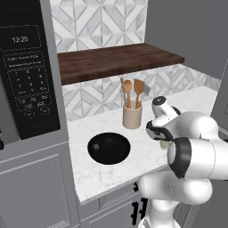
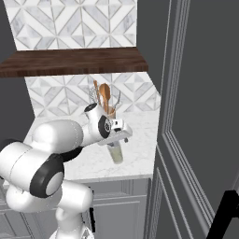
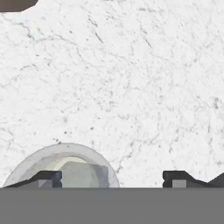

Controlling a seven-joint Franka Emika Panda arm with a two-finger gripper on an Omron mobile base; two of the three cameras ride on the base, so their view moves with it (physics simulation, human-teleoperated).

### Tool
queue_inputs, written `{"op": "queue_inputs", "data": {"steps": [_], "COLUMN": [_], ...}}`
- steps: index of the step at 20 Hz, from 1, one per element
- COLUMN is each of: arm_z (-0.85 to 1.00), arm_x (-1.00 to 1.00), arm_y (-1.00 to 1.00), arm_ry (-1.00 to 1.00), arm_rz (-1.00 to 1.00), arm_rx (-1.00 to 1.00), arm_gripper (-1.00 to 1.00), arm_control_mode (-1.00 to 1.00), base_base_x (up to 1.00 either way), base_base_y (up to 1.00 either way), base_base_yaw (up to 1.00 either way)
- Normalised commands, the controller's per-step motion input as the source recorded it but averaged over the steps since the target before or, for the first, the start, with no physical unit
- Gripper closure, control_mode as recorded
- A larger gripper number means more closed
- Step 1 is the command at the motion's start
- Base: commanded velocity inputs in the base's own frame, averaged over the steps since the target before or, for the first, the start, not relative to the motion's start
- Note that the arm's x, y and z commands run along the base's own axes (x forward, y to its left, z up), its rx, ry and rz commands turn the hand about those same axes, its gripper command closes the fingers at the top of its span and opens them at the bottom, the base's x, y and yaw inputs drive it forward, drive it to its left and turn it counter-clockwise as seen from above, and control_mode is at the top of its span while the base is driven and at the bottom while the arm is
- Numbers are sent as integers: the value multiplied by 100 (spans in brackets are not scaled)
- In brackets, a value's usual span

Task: Grab a lemon wedge from the fridge and one ice cube from the ice bowl, and put them in the glass of lemonade.

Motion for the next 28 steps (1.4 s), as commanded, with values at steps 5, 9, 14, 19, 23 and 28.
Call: {"op": "queue_inputs", "data": {"steps": [5,9,14,19,23,28], "arm_z": [6,14,18,5,25,6], "arm_x": [0,0,0,2,0,-62], "arm_y": [-5,-15,-7,0,0,7], "arm_ry": [0,0,0,0,0,-13], "arm_rz": [0,-4,-8,-9,-8,0], "arm_rx": [1,12,20,16,16,8], "arm_gripper": [-100,-100,-100,-100,-100,-100], "arm_control_mode": [-100,-100,-100,-100,-100,-100], "base_base_x": [0,0,0,0,0,0], "base_base_y": [0,0,0,0,0,0], "base_base_yaw": [0,0,0,0,0,0]}}
